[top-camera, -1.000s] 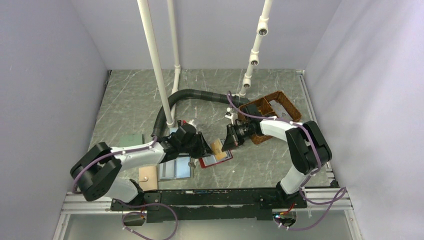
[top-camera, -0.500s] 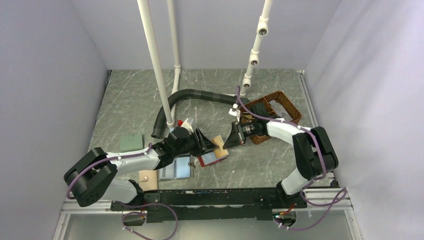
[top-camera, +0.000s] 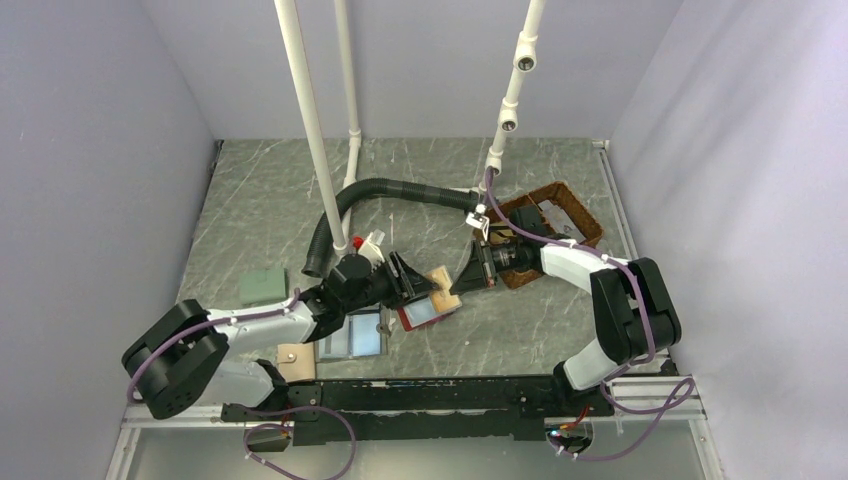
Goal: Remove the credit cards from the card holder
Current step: Remove the credit card from the card holder.
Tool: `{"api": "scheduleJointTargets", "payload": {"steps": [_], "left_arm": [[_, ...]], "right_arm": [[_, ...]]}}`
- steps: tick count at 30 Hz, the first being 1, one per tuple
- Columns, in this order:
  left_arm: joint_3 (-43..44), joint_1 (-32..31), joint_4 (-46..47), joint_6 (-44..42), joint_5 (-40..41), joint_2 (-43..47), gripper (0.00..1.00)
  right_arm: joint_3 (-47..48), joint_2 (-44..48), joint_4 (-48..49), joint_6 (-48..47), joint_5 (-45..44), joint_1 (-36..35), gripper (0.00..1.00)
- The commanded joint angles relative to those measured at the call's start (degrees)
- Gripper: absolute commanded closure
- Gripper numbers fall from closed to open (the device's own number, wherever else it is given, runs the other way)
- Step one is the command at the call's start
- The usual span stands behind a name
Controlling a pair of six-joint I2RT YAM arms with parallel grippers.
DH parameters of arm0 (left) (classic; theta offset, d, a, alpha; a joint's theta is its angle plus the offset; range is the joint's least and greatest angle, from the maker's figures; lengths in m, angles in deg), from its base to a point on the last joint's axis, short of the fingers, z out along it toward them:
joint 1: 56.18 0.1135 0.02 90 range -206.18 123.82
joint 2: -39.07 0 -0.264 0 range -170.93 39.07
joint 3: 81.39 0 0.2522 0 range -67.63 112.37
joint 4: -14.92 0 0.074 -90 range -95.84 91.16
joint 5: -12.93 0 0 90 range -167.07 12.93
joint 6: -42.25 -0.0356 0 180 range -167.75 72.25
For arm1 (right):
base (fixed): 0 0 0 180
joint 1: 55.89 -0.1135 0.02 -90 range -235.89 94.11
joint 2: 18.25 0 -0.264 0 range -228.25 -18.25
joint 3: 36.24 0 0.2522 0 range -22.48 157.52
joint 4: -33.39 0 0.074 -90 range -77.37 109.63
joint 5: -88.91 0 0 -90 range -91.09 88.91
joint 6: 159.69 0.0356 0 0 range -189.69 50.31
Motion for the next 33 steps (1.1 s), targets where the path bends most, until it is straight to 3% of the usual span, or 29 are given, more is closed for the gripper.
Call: {"api": "scheduleJointTargets", "payload": {"steps": [1,5,12,22,26,29,33], "left_arm": [[0.12,0.26,8.53,-3.1,-3.46,-2.89,0.46],[4.99,0.31,1.86,-8.51,-7.41,-3.02,0.47],[3.77,0.3,-3.53,-9.92,-1.96,3.57,0.44],[-1.54,2.29,10.53,-7.39,-5.88,5.11,0.39],[-0.27,2.53,10.41,-7.53,-8.43,3.56,0.37],[0.57,2.53,8.89,-7.66,-8.56,3.33,0.39],[1.82,2.53,4.03,-8.12,-7.89,3.54,0.5]], "right_arm": [[-0.53,2.84,5.96,2.63,8.0,0.51,1.0],[-0.72,3.89,6.49,3.52,9.0,0.8,1.0],[-1.46,4.95,8.58,5.87,10.17,2.35,1.0],[-0.42,7.2,6.81,6.73,11.73,2.47,1.0],[-0.58,7.45,6.94,7.29,12.08,2.45,1.0],[-0.65,7.44,6.81,7.48,12.27,2.45,1.0],[-1.42,7.2,7.55,8.5,9.65,2.45,1.0]]}}
